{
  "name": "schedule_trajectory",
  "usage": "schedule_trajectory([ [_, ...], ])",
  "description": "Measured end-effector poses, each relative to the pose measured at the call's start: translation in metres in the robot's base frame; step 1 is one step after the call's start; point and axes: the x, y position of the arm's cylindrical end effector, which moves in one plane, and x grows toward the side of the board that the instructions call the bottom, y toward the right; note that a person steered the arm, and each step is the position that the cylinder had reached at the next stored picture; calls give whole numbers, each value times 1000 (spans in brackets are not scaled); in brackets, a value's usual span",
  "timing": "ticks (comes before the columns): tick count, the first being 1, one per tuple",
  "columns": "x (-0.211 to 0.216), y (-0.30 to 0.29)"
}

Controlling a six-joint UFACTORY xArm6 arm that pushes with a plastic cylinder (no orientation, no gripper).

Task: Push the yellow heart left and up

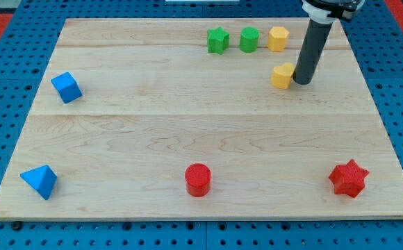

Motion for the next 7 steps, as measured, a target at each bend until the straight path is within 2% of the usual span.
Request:
schedule_trajectory([
  [2,-27,-30],
  [3,-27,-72],
  [7,29,-203],
])
